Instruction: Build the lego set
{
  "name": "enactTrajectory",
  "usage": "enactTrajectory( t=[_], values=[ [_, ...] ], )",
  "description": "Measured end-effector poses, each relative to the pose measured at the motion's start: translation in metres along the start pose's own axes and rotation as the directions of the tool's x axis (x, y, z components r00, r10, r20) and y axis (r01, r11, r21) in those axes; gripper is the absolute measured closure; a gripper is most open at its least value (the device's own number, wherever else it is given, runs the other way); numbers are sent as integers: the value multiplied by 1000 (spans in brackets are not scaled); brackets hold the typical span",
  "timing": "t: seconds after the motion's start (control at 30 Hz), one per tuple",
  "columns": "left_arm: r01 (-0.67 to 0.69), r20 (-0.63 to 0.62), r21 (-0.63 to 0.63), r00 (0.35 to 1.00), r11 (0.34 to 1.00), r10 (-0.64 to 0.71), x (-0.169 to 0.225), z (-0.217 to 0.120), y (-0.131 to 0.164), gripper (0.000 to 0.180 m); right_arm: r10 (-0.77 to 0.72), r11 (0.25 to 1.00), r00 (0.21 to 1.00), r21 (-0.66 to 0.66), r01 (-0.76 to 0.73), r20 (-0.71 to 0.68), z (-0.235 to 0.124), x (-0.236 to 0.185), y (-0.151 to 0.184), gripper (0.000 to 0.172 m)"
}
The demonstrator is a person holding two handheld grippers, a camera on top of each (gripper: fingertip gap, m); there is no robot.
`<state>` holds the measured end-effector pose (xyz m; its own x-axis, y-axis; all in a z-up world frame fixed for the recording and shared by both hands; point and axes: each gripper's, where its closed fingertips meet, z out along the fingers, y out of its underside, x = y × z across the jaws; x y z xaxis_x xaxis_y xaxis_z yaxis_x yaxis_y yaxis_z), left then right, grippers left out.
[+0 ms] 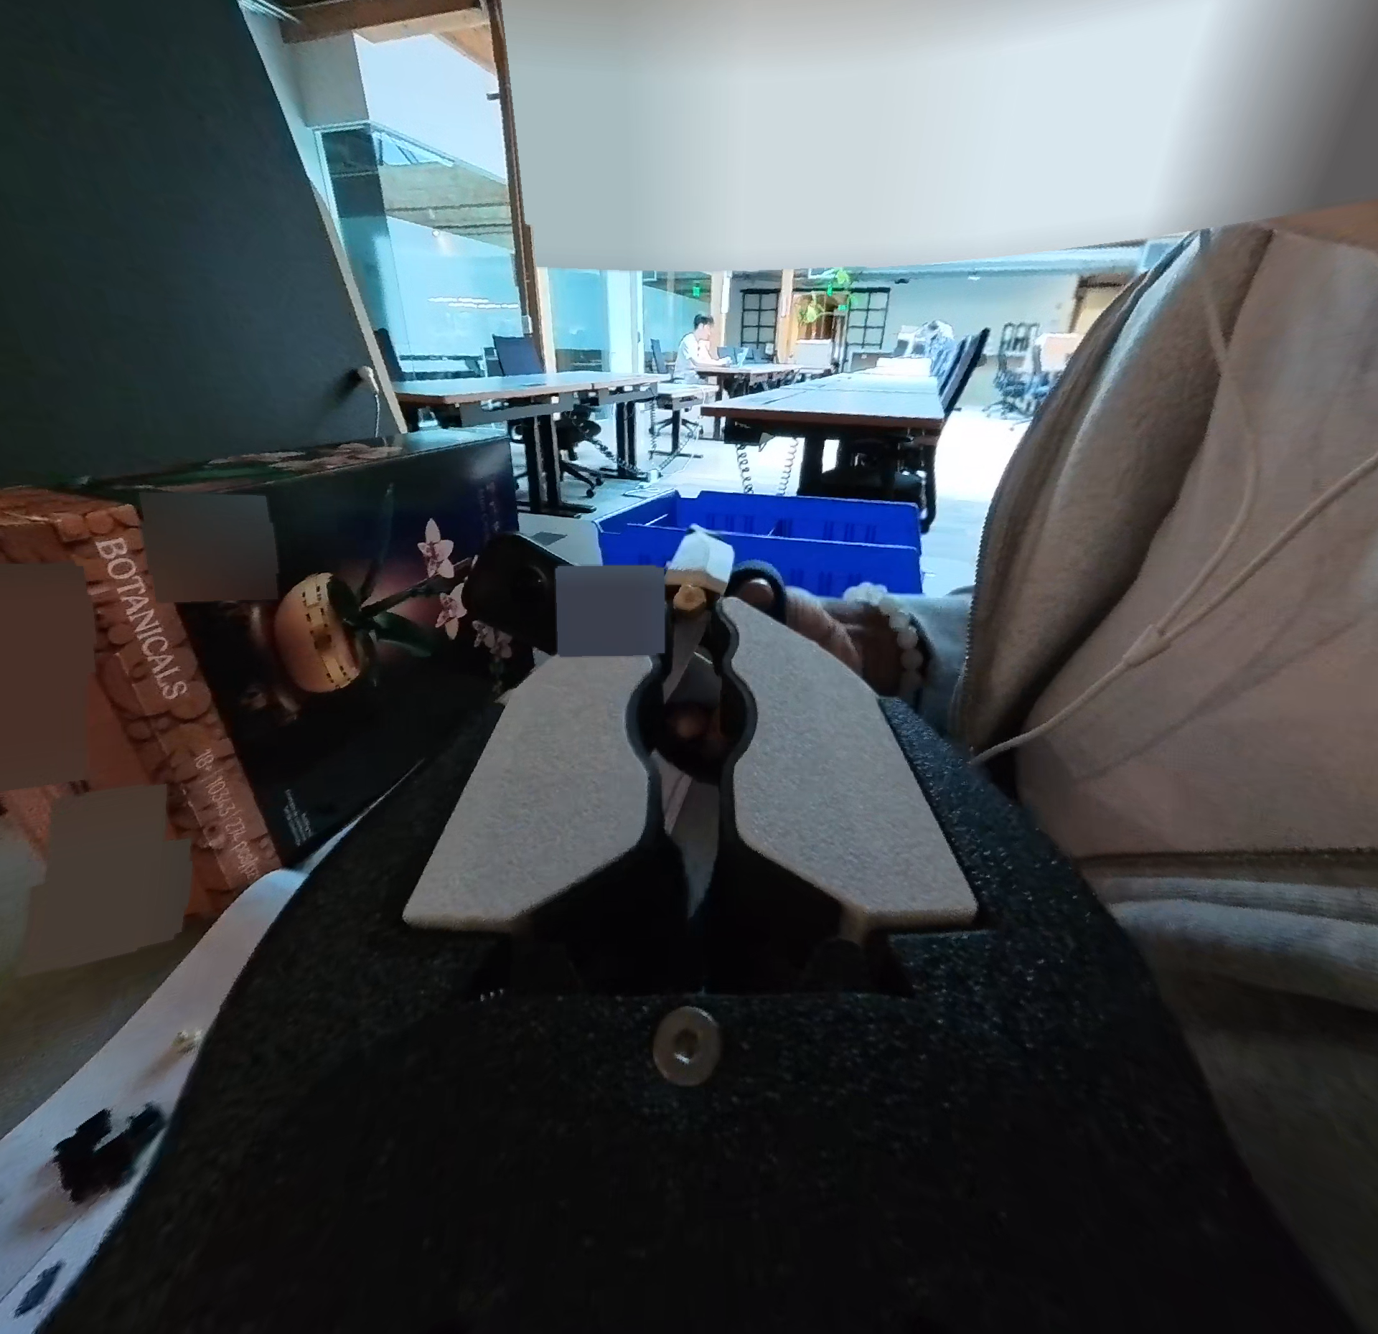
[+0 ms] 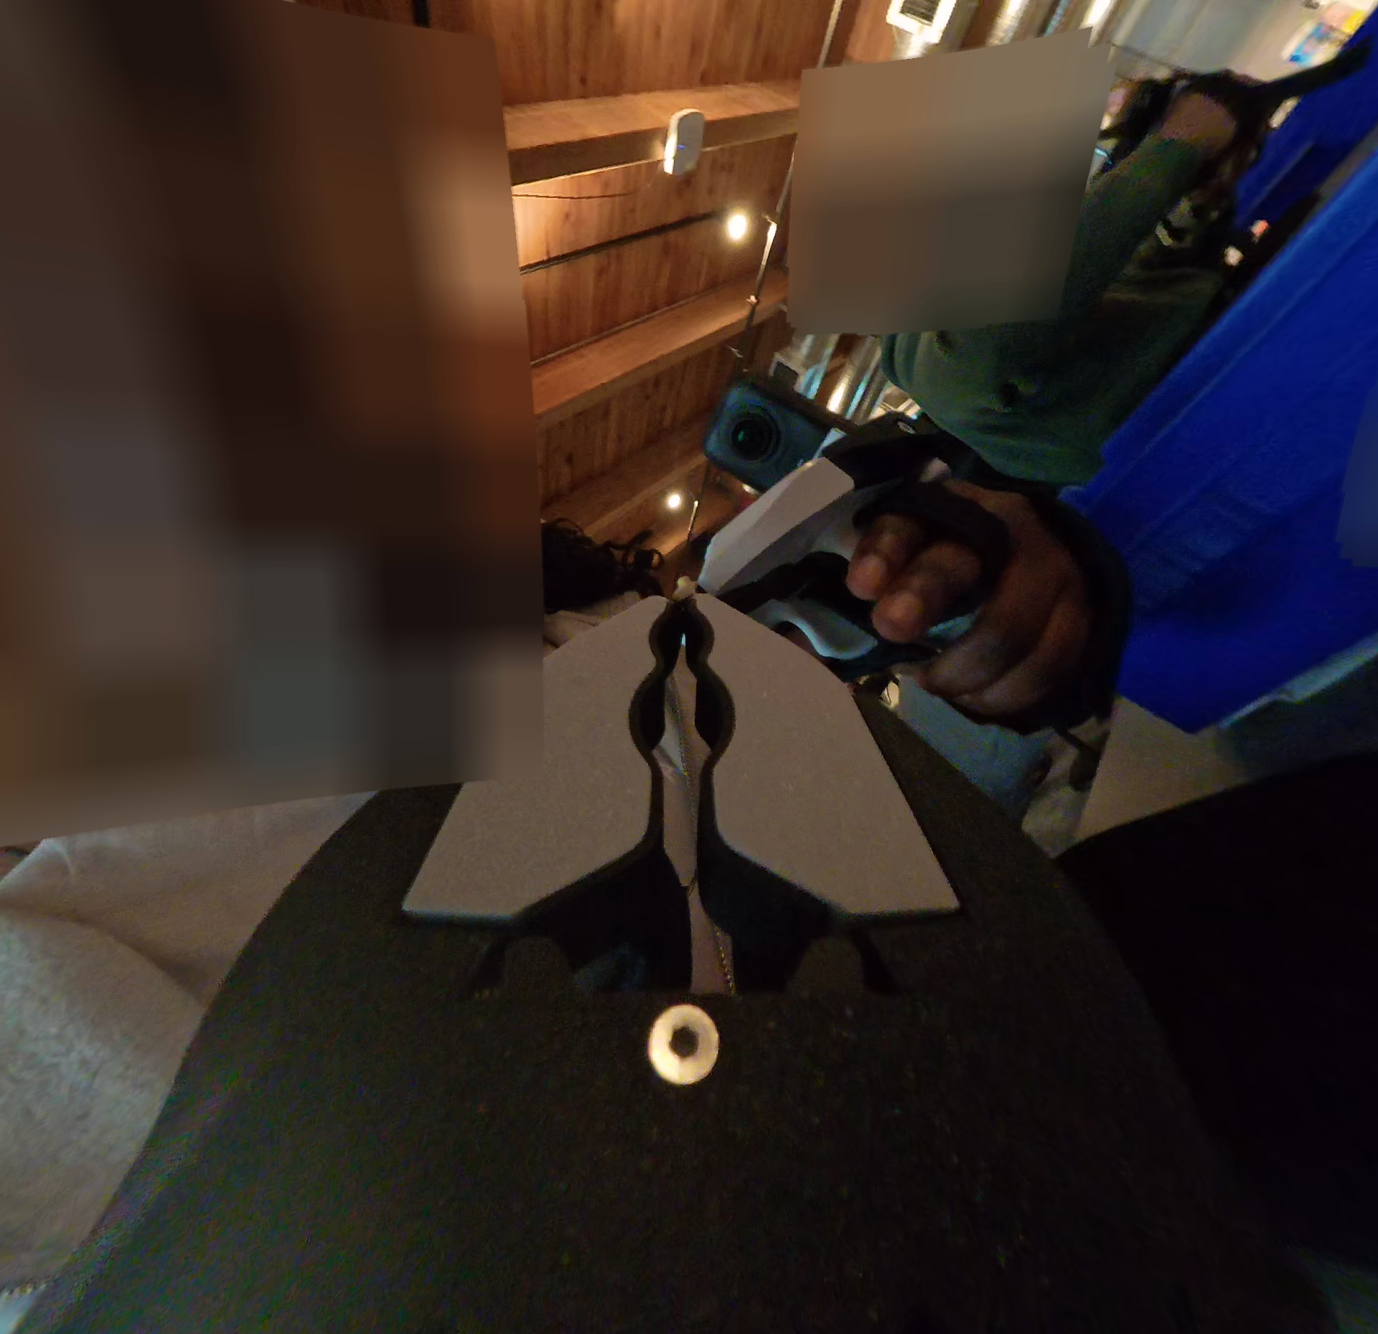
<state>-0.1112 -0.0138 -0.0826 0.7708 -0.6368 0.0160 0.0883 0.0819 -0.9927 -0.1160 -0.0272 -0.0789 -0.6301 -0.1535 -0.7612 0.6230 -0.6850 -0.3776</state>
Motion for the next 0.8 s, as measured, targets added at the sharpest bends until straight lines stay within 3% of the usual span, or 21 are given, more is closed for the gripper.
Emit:
enactTrajectory(
  t=[0.4, 0.7, 0.8],
  values=[
    [-33, 100, -179, 994, 983, 52, -14, 4, 37, 173, 97, 995, 975, 26, -93, -202, -28, 29, 1, 170],
    [-34, 234, -251, 968, 967, 94, -30, 2, 66, 175, -17, 998, 866, -54, -11, -501, -60, 58, -3, 166],
    [-17, 240, -256, 967, 966, 81, -32, 0, 71, 175, -48, 995, 850, -101, -6, -525, -61, 59, -1, 167]
  ],
)
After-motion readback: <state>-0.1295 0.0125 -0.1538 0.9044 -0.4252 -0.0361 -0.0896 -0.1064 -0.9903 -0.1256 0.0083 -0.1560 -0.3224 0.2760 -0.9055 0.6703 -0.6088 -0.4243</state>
